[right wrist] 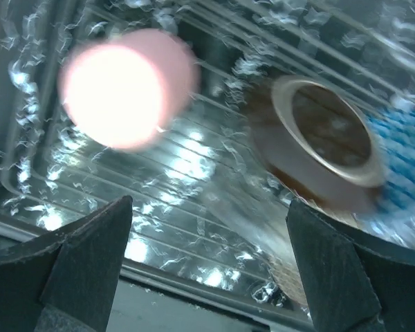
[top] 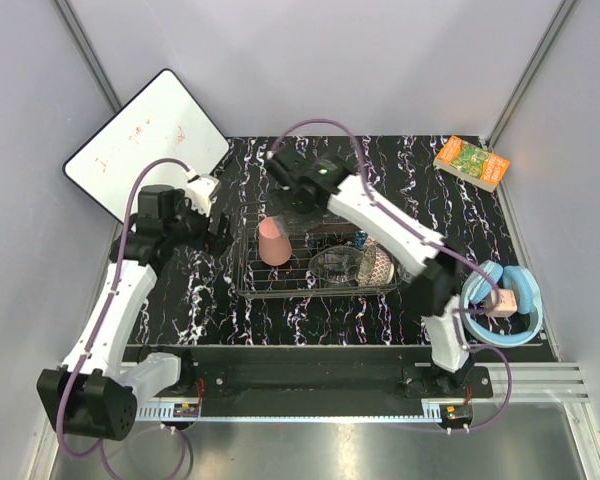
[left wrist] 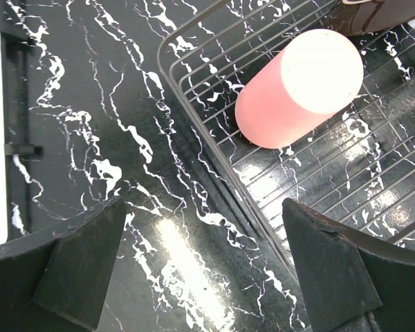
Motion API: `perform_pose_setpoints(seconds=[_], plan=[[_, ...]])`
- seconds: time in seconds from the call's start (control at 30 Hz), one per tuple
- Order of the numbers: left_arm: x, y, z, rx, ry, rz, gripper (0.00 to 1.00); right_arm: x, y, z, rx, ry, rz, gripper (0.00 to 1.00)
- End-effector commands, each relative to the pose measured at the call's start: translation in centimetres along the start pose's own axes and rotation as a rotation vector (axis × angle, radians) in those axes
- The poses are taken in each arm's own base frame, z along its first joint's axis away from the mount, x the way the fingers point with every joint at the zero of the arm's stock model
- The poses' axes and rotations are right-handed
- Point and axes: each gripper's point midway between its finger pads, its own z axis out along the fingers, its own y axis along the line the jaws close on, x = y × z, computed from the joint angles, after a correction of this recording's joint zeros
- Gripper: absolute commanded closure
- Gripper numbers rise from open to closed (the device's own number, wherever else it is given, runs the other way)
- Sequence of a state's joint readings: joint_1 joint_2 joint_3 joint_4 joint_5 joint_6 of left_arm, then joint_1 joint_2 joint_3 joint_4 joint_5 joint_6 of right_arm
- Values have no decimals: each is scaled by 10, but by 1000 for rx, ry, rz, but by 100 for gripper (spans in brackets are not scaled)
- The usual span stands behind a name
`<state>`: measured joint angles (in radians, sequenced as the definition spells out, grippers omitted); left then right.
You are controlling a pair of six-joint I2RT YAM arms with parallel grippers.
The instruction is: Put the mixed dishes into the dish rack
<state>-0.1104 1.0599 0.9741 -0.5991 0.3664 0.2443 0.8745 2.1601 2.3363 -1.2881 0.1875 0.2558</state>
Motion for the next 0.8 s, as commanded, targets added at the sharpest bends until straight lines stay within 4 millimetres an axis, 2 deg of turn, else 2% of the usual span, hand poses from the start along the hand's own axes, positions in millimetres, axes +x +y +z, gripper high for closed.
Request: perform_pose_setpoints(seconds=[0.0,0.03,0.07,0.1,0.13,0.17,0.2,0.23,0.27,0.3,0.33,0.37,0.4,0.43,0.47,0.5,0.57,0.77], plan=[[-30,10,-22,-73,-86,48,1,4,-95,-97,203,-217,222,0],[-31,11,-22,-77,-83,48,1,4,-102,-101,173,-256,316,0],[-33,12,-23,-84,-86,46,1,30,-131,-86,230,-203,377,0],[-33,12,-23,-85,-83,43,1,40,-147,-106,243,-253,439,0],[-35,12,-25,-87,-84,43,1,52,-162,-105,273,-250,517,0],[-36,11,-26,-82,-85,42,1,80,-175,-91,321,-184,547,1],[-37,11,-27,-84,-86,44,1,96,-196,-98,361,-185,620,3],[-40,11,-29,-85,-89,44,1,110,-202,-95,374,-157,667,4],[-41,12,-31,-91,-88,42,1,137,-208,-82,403,-89,696,5],[-42,12,-32,-96,-88,45,1,151,-220,-83,426,-83,781,6],[-43,13,-34,-99,-89,47,1,163,-222,-79,425,-57,813,7],[-43,14,-34,-105,-86,51,1,184,-224,-70,444,-6,845,6],[-43,14,-34,-106,-84,55,1,192,-230,-70,455,-10,906,7],[-43,14,-35,-105,-81,54,1,195,-228,-66,436,-5,934,7],[-42,14,-36,-111,-78,54,1,208,-226,-57,433,28,949,8],[-41,14,-37,-112,-76,52,1,206,-225,-55,414,11,979,9],[-40,13,-39,-111,-73,50,1,217,-222,-46,409,41,1012,14],[-43,13,-48,-126,-76,54,1,231,-229,-26,429,60,1087,25]])
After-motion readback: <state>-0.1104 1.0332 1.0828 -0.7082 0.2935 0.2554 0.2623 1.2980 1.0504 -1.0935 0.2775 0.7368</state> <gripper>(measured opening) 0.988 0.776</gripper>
